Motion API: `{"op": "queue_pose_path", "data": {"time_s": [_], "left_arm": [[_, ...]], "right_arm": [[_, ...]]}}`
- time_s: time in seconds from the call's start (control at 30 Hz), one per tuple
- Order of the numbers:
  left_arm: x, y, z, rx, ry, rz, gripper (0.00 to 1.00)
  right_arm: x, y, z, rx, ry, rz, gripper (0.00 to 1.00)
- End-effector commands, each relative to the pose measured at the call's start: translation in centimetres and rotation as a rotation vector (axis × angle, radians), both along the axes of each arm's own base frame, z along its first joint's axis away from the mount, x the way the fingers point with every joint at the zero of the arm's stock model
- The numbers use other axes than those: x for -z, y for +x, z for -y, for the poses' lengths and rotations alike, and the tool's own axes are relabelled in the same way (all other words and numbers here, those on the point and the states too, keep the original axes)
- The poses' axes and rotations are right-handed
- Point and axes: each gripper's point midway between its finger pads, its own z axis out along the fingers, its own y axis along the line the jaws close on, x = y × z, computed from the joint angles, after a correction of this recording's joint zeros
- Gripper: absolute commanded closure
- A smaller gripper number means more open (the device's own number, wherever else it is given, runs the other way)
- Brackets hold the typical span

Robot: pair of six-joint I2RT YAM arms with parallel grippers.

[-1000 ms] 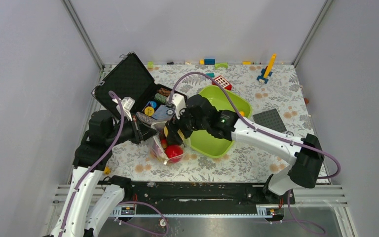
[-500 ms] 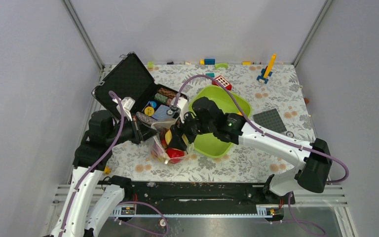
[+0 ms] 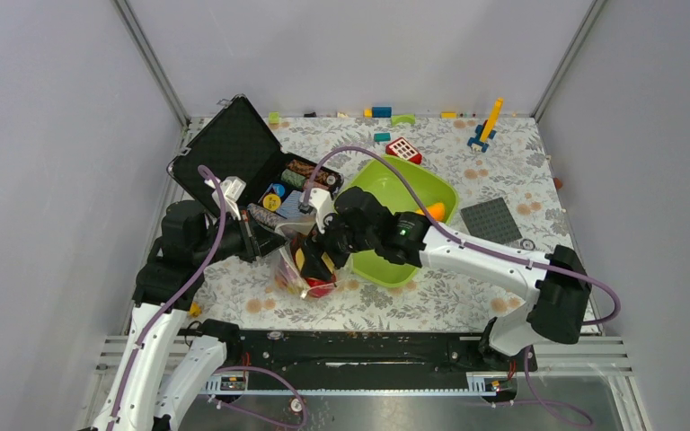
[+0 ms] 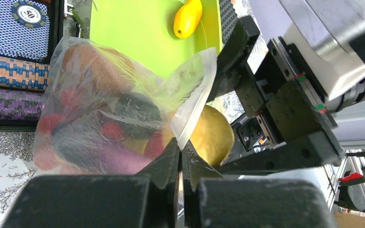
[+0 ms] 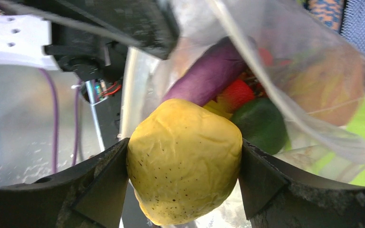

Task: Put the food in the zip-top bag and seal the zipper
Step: Place the fake fruit in the zipper food storage bag.

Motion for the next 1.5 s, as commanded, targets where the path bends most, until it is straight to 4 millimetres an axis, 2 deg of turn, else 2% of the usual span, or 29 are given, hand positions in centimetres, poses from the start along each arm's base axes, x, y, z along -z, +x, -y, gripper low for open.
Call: {"op": "queue_pose_path", "data": {"time_s": [0.0,0.13,0.27,0.4,0.47,0.63,0.73,0.87,1.07,1.23,1.47], "left_arm": [[-1.4,0.3,0.1,0.012,-0.013,0.078,1.00],[-1.5,0.2,0.2,0.025,-0.017,0.081,1.00],[-1.6,-0.1,0.5,0.047,-0.027,0.081,1.00],[-1.6,-0.1,0.4,0.042,-0.025,0.084,1.00],[-1.6,0.1,0.4,0.033,-0.023,0.081,1.00],[-1.6,0.3,0.3,0.014,-0.029,0.068,1.00],[-1.9,0.5,0.2,0.001,-0.036,0.074,1.00],[-1.8,0.8,0.0,-0.026,-0.031,0.068,1.00],[-1.9,0.9,-0.2,-0.046,-0.030,0.068,1.00],[-2.2,0.8,-0.3,-0.051,-0.034,0.086,1.00],[-1.9,0.9,-0.3,-0.051,-0.034,0.074,1.00]], "right_arm": [[-2.3,4.0,-0.3,0.201,0.031,0.109,0.46],[-3.1,6.0,-0.2,0.343,0.074,0.123,0.43],[-3.1,8.0,-0.7,0.531,0.158,0.054,0.42],[-2.6,9.1,-1.7,0.631,0.191,0.011,0.41],[-2.8,9.3,-1.8,0.659,0.185,0.024,0.36],[-3.1,8.9,-0.8,0.744,0.215,0.082,0.31],[-3.8,8.5,-0.8,0.752,0.242,0.098,0.24],[-4.2,7.4,-1.5,0.692,0.255,0.074,0.18],[-4.7,5.1,-2.8,0.573,0.237,0.042,0.02],[-4.7,4.1,-3.7,0.529,0.227,0.030,0.00],[-6.4,4.9,-1.9,0.517,0.206,0.176,0.00]]}}
